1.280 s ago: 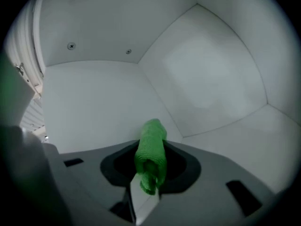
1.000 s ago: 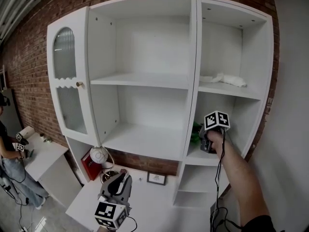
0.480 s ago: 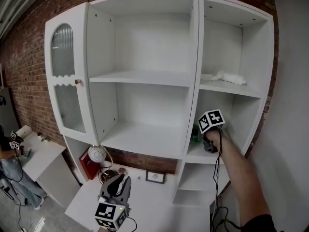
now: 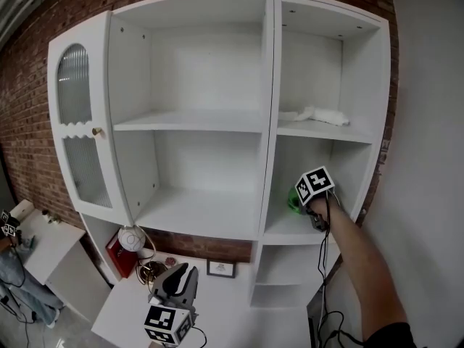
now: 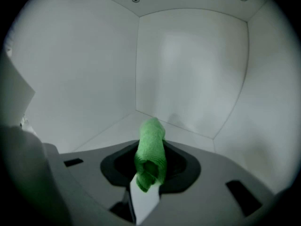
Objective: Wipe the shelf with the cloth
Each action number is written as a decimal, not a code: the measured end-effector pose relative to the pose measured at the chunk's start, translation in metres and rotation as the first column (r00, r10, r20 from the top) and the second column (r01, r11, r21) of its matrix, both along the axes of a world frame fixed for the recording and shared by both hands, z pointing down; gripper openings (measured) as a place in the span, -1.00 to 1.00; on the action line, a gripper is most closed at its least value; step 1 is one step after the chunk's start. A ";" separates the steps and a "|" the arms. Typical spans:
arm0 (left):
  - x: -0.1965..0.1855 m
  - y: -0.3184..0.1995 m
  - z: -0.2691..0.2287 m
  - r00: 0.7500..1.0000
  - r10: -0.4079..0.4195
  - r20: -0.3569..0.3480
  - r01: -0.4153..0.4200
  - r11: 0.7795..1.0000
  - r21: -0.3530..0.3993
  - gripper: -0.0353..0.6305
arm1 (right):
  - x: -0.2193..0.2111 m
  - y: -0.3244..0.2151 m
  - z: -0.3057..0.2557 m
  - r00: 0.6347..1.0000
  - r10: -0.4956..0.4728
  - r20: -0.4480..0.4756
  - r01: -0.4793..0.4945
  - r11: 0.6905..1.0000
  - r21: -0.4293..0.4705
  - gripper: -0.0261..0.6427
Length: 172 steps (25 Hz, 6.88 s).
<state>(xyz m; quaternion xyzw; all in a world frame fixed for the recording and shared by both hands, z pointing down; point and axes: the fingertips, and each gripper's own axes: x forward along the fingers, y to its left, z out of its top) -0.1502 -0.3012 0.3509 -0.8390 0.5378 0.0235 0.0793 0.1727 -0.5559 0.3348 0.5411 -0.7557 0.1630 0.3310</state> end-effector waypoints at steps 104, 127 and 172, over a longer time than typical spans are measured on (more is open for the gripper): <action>0.081 -0.052 0.030 0.946 0.325 0.017 -0.322 0.943 -0.087 -0.68 | 0.054 0.072 0.012 0.844 0.067 -0.532 -0.118 0.991 -0.062 -0.63; 0.086 -0.034 0.045 0.964 0.264 -0.044 -0.267 0.954 -0.134 -0.68 | -0.045 0.094 -0.055 0.984 -0.161 0.075 0.145 0.972 0.184 -0.61; 0.151 -0.019 0.052 0.927 0.375 -0.022 -0.373 0.915 -0.152 -0.68 | 0.068 0.125 0.002 0.995 0.065 -0.079 -0.054 0.990 0.133 -0.62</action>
